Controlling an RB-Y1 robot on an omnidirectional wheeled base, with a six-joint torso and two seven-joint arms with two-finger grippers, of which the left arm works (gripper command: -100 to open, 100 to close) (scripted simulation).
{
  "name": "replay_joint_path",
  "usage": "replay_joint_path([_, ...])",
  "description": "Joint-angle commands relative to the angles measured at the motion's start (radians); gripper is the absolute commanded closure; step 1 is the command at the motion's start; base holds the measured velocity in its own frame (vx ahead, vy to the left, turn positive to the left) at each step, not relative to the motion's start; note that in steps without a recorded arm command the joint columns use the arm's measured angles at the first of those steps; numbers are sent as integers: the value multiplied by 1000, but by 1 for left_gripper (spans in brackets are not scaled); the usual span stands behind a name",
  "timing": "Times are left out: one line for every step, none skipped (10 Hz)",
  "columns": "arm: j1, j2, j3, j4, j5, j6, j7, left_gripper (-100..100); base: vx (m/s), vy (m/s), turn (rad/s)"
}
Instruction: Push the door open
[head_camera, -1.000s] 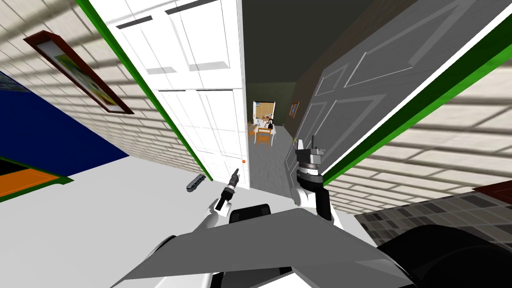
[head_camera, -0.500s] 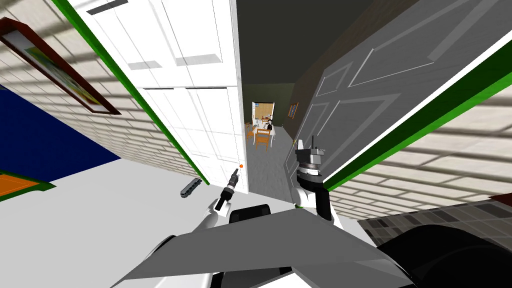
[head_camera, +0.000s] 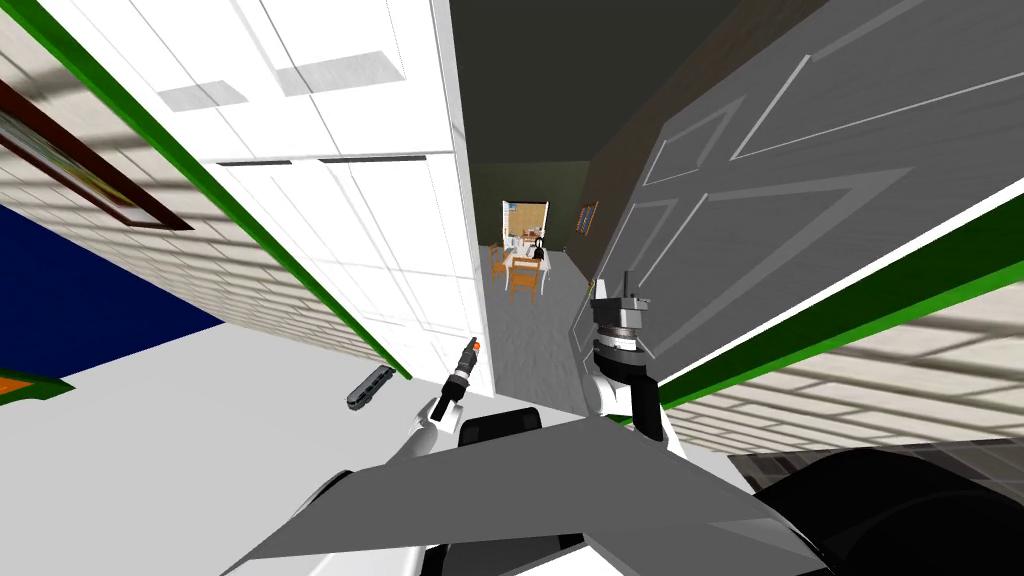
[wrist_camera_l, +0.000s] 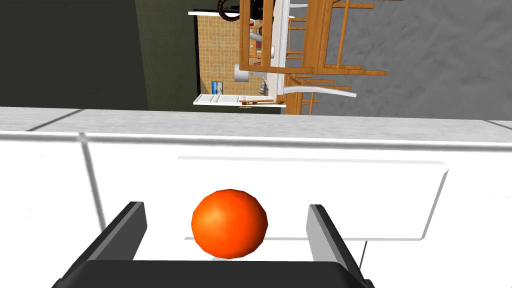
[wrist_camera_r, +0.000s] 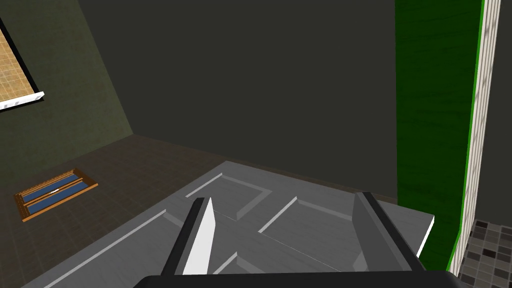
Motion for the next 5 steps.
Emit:
replay_joint_path([-1,1,1,1,0,2,1,100,-15,2,-4])
replay_joint_path([-1,1,1,1,0,2,1,100,-27,8,-13])
replay_joint_path([-1,1,1,1,0,2,1,100,-16,7,-3])
replay_joint_path([-1,1,1,1,0,2,1,100,-10,4,3])
replay_joint_path([-1,1,1,1,0,2,1,100,-6,1,3])
